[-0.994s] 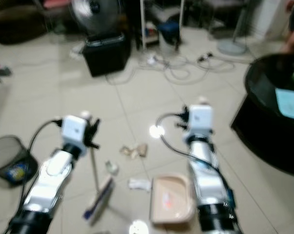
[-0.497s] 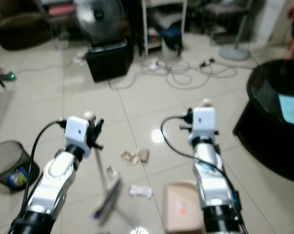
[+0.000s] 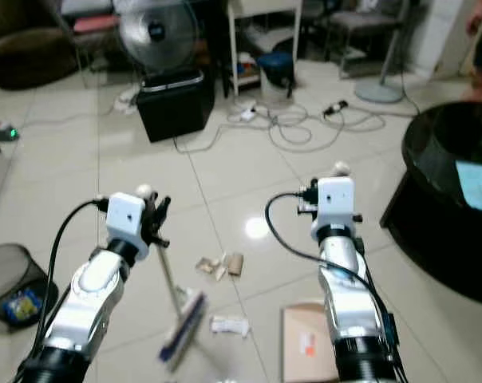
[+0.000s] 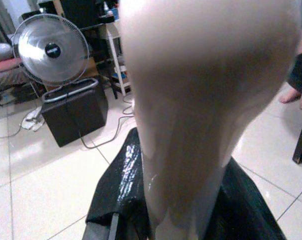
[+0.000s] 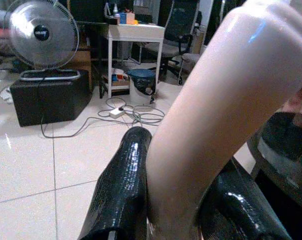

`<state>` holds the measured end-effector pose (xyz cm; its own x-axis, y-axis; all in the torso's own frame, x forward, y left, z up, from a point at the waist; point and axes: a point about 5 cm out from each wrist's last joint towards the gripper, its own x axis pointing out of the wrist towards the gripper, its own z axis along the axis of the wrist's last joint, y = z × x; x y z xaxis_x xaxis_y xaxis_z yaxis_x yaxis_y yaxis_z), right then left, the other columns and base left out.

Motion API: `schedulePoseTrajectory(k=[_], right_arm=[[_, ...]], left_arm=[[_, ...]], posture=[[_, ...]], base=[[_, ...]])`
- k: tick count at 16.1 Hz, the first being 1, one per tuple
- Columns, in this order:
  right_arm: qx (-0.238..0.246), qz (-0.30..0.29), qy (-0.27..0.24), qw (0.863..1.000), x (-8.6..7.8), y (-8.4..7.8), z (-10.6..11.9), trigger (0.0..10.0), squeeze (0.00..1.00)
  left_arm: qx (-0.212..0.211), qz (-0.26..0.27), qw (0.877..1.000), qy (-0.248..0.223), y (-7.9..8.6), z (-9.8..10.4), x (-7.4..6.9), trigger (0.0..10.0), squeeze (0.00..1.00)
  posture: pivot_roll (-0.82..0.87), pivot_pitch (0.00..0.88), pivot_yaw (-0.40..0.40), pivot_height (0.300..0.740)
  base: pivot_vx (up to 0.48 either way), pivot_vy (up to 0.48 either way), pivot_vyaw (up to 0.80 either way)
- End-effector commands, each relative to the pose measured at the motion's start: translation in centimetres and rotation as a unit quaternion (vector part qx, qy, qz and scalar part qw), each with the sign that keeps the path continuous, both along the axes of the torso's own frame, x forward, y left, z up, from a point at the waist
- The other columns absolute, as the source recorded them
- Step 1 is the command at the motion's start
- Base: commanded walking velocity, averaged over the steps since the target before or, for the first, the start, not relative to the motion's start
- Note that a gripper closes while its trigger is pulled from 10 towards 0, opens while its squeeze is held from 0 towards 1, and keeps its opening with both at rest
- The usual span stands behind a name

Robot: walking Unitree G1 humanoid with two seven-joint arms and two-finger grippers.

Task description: Sweep floor

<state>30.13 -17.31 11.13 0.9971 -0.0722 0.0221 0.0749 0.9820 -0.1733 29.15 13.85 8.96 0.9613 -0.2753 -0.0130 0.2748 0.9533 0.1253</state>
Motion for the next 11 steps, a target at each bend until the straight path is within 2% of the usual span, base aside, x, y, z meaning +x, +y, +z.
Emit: schedulePoseTrajectory(k=[1, 11], right_arm=[[0.018, 0.014, -0.020, 1.000, 0.37, 1.13, 0.94, 10.0, 0.00], [0.031, 0.008, -0.023, 0.999, 0.19, 0.79, 0.73, 10.0, 0.00]], left_arm=[[0.018, 0.010, 1.000, -0.015, 0.98, 0.68, 0.30, 10.0, 0.00], [0.021, 0.017, 1.000, -0.010, 1.23, 0.43, 0.16, 10.0, 0.00]], posture=[[-0.06, 0.020, 0.059, 0.740], [-0.06, 0.039, 0.056, 0.740]], base=[[0.337, 0.000, 0.00], [0.330, 0.000, 0.00]])
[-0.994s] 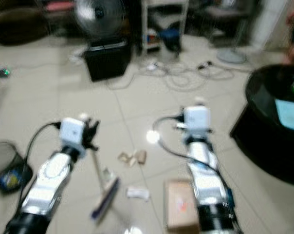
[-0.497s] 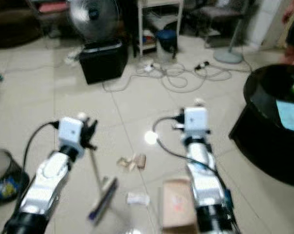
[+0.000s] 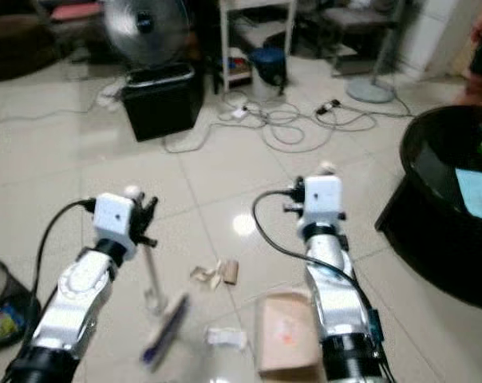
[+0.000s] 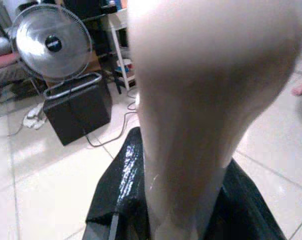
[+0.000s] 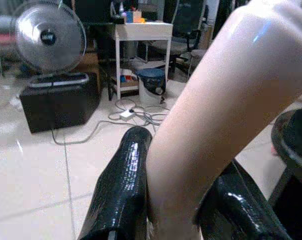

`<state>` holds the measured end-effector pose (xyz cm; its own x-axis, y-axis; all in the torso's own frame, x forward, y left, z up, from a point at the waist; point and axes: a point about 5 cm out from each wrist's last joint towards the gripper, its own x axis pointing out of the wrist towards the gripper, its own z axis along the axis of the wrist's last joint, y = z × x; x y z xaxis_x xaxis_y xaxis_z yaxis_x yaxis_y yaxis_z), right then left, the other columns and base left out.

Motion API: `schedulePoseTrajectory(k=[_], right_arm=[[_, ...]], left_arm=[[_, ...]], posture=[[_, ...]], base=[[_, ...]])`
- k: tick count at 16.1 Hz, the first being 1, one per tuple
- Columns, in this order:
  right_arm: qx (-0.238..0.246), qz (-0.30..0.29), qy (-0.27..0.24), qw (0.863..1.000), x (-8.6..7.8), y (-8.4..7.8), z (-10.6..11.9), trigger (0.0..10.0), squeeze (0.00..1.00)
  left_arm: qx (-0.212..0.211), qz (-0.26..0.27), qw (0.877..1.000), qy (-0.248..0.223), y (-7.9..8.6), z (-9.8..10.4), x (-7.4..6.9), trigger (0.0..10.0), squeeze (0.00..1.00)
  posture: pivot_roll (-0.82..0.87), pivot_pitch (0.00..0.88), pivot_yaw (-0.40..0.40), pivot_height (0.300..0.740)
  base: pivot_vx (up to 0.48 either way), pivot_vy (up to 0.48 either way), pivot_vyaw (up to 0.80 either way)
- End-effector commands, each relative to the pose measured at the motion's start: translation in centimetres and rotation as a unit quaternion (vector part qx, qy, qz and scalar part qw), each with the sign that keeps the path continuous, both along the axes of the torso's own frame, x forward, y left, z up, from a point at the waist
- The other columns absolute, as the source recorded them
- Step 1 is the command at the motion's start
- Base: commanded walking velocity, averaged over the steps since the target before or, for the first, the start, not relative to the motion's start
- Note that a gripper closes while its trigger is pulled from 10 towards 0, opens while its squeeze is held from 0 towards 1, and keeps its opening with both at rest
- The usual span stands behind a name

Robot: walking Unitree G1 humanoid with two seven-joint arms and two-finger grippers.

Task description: Sweep floor

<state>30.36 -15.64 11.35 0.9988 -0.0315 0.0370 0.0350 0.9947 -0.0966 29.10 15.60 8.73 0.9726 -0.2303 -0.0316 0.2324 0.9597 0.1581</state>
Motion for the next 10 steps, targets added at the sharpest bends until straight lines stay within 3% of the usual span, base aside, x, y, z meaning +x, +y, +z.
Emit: schedulePoseTrajectory(k=[1, 5, 6, 10], right_arm=[[-0.008, -0.015, -0.016, 1.000, -0.1, -1.0, 0.4, 10.0, 0.00], [-0.035, -0.041, -0.027, 0.998, 0.0, -1.6, 0.0, 10.0, 0.00], [-0.043, -0.048, -0.047, 0.997, 0.0, -1.8, 0.2, 10.0, 0.00], [-0.029, -0.025, -0.068, 0.997, 0.0, -1.7, 0.3, 10.0, 0.00]], left_arm=[[-0.004, -0.003, 1.000, -0.017, -0.5, 0.6, 0.1, 10.0, 0.00], [-0.001, 0.025, 1.000, -0.010, 0.2, 0.0, -0.3, 10.0, 0.00], [-0.017, 0.059, 0.998, -0.026, 1.0, 0.2, -0.5, 10.0, 0.00], [-0.039, 0.108, 0.993, -0.039, 2.4, -0.2, -1.1, 10.0, 0.00]], posture=[[-0.06, 0.043, 0.056, 0.740], [-0.05, 0.073, 0.056, 0.740], [-0.04, 0.098, 0.054, 0.740], [-0.02, 0.162, 0.058, 0.740]], base=[[0.000, 0.000, 0.00], [0.000, 0.000, 0.00], [0.000, 0.000, 0.00], [0.000, 0.000, 0.00]])
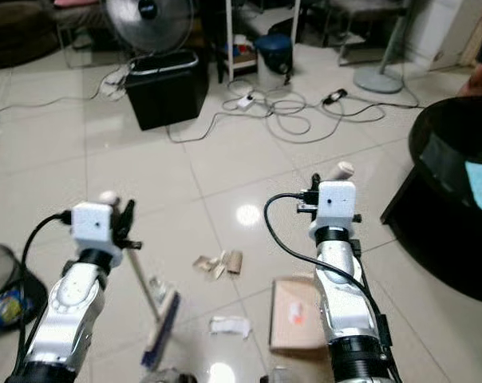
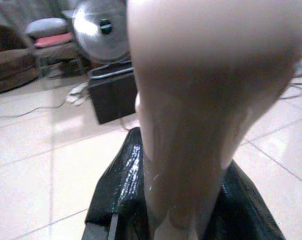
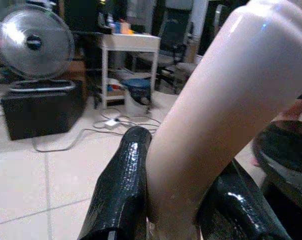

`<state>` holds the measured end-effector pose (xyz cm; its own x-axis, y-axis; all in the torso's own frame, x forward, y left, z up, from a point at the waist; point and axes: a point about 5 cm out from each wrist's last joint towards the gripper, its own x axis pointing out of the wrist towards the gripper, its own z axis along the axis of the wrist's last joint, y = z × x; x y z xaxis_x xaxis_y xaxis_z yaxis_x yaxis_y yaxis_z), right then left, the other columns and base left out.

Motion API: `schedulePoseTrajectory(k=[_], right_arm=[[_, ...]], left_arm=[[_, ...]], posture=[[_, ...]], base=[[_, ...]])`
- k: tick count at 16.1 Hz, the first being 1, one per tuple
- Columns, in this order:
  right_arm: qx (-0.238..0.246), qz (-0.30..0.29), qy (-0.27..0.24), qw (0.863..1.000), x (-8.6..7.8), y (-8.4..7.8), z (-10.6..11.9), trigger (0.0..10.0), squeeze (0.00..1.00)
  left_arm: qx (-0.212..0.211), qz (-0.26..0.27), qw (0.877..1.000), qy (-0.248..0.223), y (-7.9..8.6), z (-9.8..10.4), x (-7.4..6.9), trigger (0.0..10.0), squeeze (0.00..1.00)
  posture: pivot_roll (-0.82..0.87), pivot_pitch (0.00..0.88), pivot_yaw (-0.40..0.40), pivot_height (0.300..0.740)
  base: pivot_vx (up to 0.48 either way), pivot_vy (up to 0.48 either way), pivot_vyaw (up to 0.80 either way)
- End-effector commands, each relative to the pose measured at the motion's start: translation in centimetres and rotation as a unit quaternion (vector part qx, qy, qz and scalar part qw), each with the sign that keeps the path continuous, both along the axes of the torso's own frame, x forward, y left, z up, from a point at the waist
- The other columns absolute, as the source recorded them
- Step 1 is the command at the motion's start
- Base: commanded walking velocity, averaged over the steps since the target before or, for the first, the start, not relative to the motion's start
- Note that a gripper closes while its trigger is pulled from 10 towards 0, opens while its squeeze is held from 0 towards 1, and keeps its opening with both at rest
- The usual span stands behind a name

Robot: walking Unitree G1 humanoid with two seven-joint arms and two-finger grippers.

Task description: Sweep floor

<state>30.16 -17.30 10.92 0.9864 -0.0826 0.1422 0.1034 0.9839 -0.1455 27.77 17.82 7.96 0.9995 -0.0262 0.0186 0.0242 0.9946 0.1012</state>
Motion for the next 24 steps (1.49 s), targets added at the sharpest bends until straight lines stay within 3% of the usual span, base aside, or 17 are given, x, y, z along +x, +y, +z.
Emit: schedulePoseTrajectory(k=[1, 8, 15, 20, 24], right_arm=[[-0.005, 0.010, -0.018, 1.000, 0.2, 0.1, 0.3, 10.0, 0.00], [-0.004, 0.017, -0.033, 0.999, 1.5, 0.4, -0.5, 10.0, 0.00], [0.006, 0.046, -0.018, 0.999, 1.8, 3.7, -2.5, 10.0, 0.00], [0.014, 0.023, -0.015, 1.000, 1.6, 3.7, -3.1, 10.0, 0.00], [0.020, 0.008, -0.010, 1.000, 1.6, 3.2, -3.4, 10.0, 0.00]], left_arm=[[-0.003, 0.016, 1.000, -0.019, 0.5, 0.2, -0.1, 10.0, 0.00], [-0.010, 0.020, 0.999, -0.046, 0.7, 0.4, -0.2, 10.0, 0.00], [-0.019, -0.024, 0.999, -0.034, -0.6, -0.3, -0.2, 10.0, 0.00], [-0.077, -0.040, 0.996, -0.021, -2.3, -0.4, 0.6, 10.0, 0.00], [-0.166, -0.080, 0.983, -0.003, -4.5, -0.1, 0.9, 10.0, 0.00]], posture=[[0.00, 0.183, 0.064, 0.740], [0.03, 0.225, 0.085, 0.740], [0.05, 0.249, 0.121, 0.740], [0.04, 0.244, 0.134, 0.740], [0.04, 0.232, 0.133, 0.740]], base=[[0.000, 0.000, 0.00], [0.000, 0.000, 0.00], [0.000, 0.000, 0.00], [0.000, 0.000, 0.00], [0.000, 0.000, 0.00]])
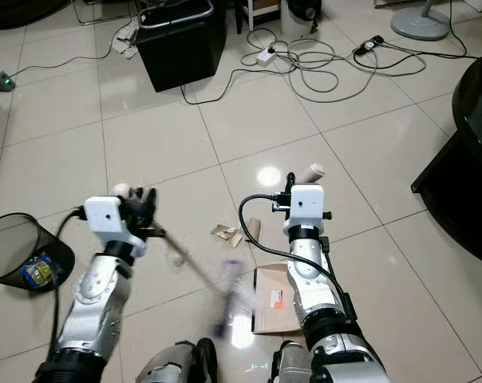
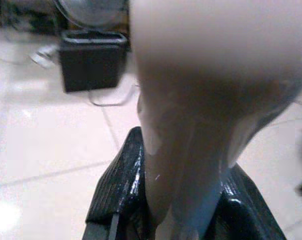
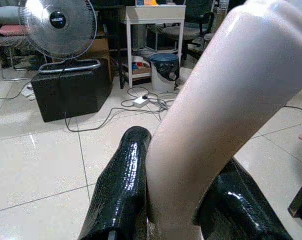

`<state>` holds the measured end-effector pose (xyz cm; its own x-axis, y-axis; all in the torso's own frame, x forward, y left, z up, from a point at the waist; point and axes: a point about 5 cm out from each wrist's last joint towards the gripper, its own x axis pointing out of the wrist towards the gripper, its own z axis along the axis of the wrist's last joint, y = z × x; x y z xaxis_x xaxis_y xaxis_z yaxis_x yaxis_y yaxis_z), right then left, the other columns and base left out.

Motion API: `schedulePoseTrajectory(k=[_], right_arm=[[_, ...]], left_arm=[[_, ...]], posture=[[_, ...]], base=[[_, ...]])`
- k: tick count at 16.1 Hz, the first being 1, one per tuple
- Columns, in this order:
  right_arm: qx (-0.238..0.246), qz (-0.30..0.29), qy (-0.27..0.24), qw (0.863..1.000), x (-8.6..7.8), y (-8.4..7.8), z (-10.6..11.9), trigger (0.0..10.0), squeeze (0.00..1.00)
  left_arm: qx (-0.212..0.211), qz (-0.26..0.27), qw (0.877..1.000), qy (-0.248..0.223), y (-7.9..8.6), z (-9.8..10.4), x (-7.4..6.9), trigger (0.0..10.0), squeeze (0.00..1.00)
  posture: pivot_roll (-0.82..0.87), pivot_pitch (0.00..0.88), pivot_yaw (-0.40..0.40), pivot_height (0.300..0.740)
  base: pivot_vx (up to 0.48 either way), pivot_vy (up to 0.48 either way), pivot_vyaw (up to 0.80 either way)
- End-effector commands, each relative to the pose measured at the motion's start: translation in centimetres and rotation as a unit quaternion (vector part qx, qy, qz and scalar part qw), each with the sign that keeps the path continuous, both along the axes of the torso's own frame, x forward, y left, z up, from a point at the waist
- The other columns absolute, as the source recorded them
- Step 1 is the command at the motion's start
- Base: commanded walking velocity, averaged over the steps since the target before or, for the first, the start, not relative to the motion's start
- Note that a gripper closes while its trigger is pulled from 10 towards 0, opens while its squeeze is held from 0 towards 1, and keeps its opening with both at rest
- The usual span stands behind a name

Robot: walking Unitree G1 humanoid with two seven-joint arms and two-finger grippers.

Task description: Sweep floor

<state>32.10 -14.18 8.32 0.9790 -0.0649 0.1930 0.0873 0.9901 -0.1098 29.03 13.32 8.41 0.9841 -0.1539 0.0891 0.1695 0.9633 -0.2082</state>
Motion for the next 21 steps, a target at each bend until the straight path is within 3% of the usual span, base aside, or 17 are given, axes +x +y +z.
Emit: schedulePoseTrajectory(k=[1, 3, 6, 9, 11, 13, 14, 17, 19, 20, 21], right_arm=[[0.004, -0.004, 0.017, 1.000, -0.3, 0.1, -0.8, 10.0, 0.00], [0.004, -0.008, 0.020, 1.000, -0.2, -0.3, -0.9, 10.0, 0.00], [0.010, -0.017, 0.021, 1.000, 0.0, -0.9, -0.8, 10.0, 0.00], [0.035, -0.030, 0.010, 0.999, -0.1, -2.3, -0.5, 10.0, 0.00], [0.042, -0.027, -0.006, 0.999, -0.5, -3.2, -0.1, 10.0, 0.00], [0.052, -0.028, -0.011, 0.998, -0.7, -4.0, 0.0, 10.0, 0.00], [0.055, -0.029, -0.011, 0.998, -0.8, -4.1, 0.0, 10.0, 0.00], [0.107, -0.023, -0.023, 0.994, -0.3, -5.2, 1.5, 10.0, 0.00], [0.114, -0.010, -0.055, 0.992, 0.6, -5.8, 5.0, 10.0, 0.00], [0.115, -0.009, -0.062, 0.991, 0.8, -5.8, 5.8, 10.0, 0.00], [0.126, 0.002, -0.086, 0.988, 1.3, -5.9, 8.0, 10.0, 0.00]], left_arm=[[-0.007, -0.011, 1.000, 0.017, 0.0, -0.6, -0.3, 10.0, 0.00], [-0.070, -0.041, 0.996, 0.019, -1.0, 0.0, -0.3, 10.0, 0.00], [-0.094, -0.056, 0.994, 0.007, -1.2, 0.7, 0.3, 10.0, 0.00], [-0.039, -0.053, 0.996, -0.063, -0.2, 3.4, 2.0, 10.0, 0.00], [0.005, -0.082, 0.989, -0.120, 0.5, 5.8, 2.5, 10.0, 0.00], [0.018, -0.085, 0.985, -0.152, 1.7, 7.6, 3.1, 10.0, 0.00], [0.016, -0.086, 0.984, -0.153, 1.9, 7.7, 3.2, 10.0, 0.00], [0.050, -0.057, 0.987, -0.140, 4.5, 8.0, 3.8, 10.0, 0.00], [0.078, 0.007, 0.991, -0.105, 7.1, 7.6, 4.1, 10.0, 0.00], [0.081, 0.013, 0.991, -0.106, 7.4, 7.7, 4.0, 10.0, 0.00], [0.103, 0.030, 0.989, -0.097, 7.9, 7.6, 3.8, 10.0, 0.00]], posture=[[0.04, 0.232, 0.133, 0.740], [0.03, 0.217, 0.127, 0.740], [0.02, 0.189, 0.117, 0.740], [-0.01, 0.138, 0.099, 0.740], [-0.01, 0.103, 0.084, 0.740], [-0.02, 0.078, 0.068, 0.740], [-0.02, 0.078, 0.068, 0.740], [-0.03, 0.037, 0.053, 0.740], [-0.05, 0.021, 0.044, 0.740], [-0.06, 0.019, 0.043, 0.740], [-0.05, 0.008, 0.032, 0.740]], base=[[0.000, 0.000, 0.00], [0.000, 0.000, 0.00], [0.000, 0.000, 0.00], [0.000, 0.000, 0.00], [0.000, 0.000, 0.00], [0.000, 0.000, 0.00], [0.000, 0.000, 0.00], [0.000, 0.000, 0.00], [0.000, 0.000, 0.00], [0.000, 0.000, 0.00], [0.000, 0.000, 0.80]])
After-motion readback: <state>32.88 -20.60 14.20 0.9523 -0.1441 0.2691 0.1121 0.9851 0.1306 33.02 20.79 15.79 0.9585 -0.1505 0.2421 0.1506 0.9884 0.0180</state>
